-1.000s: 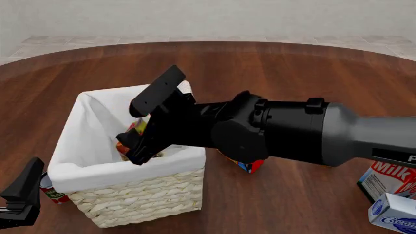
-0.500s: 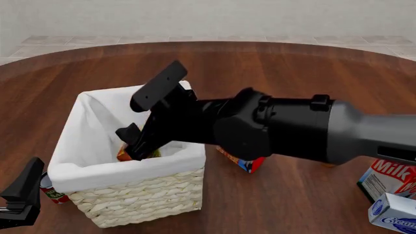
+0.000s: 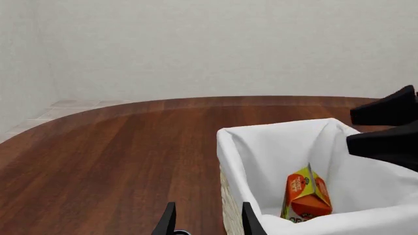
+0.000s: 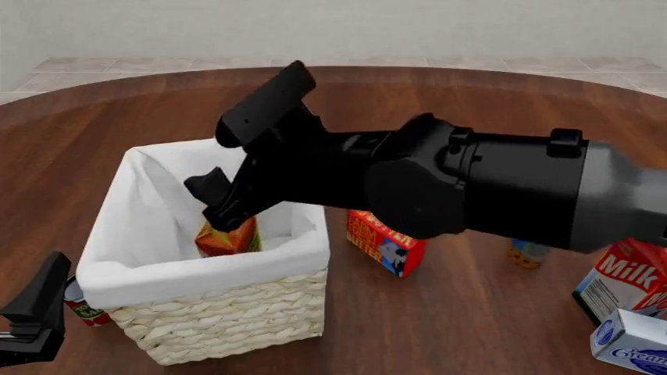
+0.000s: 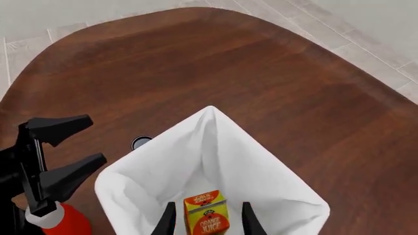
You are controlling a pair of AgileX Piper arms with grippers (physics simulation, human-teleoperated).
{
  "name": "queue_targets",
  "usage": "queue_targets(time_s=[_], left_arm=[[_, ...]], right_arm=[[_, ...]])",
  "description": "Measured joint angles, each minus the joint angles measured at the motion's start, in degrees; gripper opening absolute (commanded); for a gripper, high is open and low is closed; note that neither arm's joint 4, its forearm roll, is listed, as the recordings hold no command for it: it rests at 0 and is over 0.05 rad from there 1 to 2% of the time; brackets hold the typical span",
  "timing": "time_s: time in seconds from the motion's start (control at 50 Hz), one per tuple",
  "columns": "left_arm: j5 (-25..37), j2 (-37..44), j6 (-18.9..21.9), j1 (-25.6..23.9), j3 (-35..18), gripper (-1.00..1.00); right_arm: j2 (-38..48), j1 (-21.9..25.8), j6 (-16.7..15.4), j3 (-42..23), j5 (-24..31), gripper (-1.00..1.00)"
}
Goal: Pick up the orange juice, and put it in the basket.
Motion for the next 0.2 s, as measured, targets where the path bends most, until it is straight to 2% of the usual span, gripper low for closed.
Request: queue_targets(time_s=[0.2], left_arm=[[0.00, 0.00, 0.00, 0.00, 0.00, 1.00]], right_arm=[[-1.38, -0.51, -0.40, -1.34, 0.57, 1.00]])
